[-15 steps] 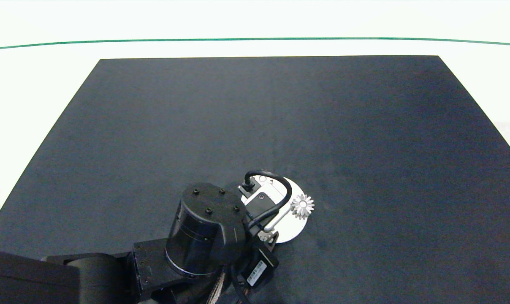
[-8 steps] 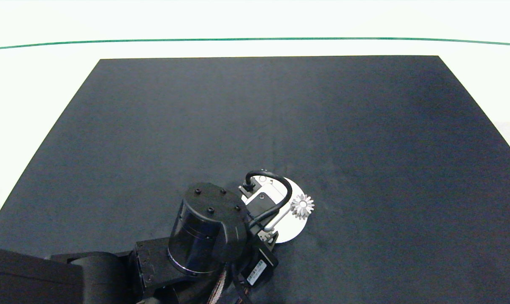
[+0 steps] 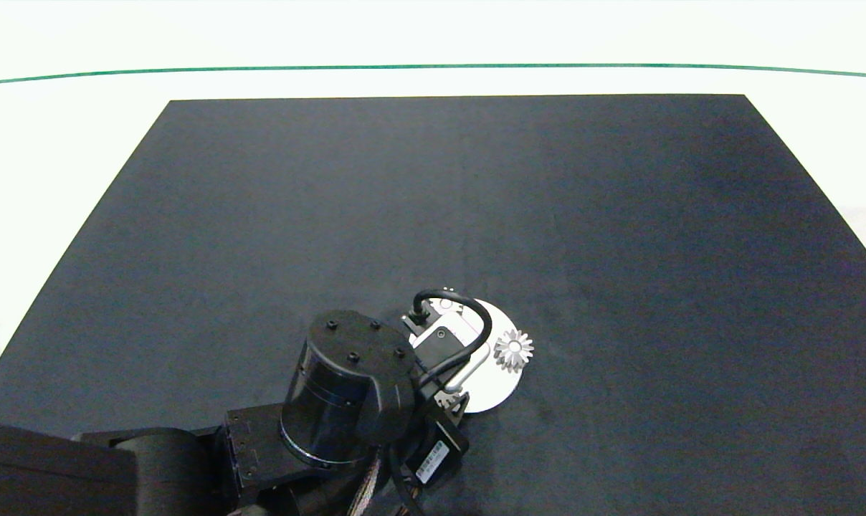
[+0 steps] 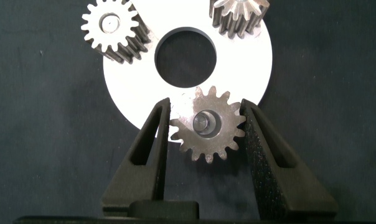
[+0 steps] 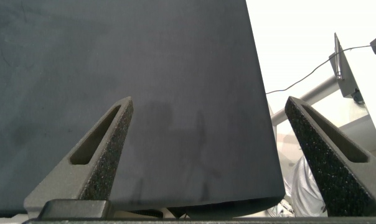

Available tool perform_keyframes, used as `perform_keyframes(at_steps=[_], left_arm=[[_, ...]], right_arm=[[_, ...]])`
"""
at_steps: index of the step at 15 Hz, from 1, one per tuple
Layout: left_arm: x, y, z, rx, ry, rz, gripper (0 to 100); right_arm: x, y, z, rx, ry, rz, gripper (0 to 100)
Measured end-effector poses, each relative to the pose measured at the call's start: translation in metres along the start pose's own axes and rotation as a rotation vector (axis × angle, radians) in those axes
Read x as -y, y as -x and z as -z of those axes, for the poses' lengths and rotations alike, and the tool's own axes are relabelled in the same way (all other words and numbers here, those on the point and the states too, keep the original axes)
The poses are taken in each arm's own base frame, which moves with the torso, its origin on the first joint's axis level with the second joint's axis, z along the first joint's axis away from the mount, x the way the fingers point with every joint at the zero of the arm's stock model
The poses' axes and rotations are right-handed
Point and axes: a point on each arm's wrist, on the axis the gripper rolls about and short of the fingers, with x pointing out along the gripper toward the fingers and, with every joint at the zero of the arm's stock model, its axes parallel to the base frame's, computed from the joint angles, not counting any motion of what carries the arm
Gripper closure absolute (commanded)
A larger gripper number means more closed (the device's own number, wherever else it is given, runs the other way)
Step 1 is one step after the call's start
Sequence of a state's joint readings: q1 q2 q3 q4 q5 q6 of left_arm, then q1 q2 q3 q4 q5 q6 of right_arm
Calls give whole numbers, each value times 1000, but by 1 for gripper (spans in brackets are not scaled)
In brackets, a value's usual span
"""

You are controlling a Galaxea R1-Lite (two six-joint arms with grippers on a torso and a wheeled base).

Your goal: Install three planetary gears onto the carrier pins

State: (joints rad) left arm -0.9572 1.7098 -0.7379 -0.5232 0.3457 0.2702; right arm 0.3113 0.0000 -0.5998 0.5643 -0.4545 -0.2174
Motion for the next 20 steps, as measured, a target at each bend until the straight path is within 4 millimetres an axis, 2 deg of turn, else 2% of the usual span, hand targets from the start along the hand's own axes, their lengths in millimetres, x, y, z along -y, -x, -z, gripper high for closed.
perform_keyframes(at_steps=[14,15,20], left_arm=[[-3,0,2,-6,8,-9,93],[-3,-1,2,-6,6,-9,0],[-3,-1,1,0,9,-10,0]], right_arm=[[0,-1,1,-5,3,-6,0],[-1,-2,3,-11,6,-7,0],[-2,-3,3,-14,7,-9,0]])
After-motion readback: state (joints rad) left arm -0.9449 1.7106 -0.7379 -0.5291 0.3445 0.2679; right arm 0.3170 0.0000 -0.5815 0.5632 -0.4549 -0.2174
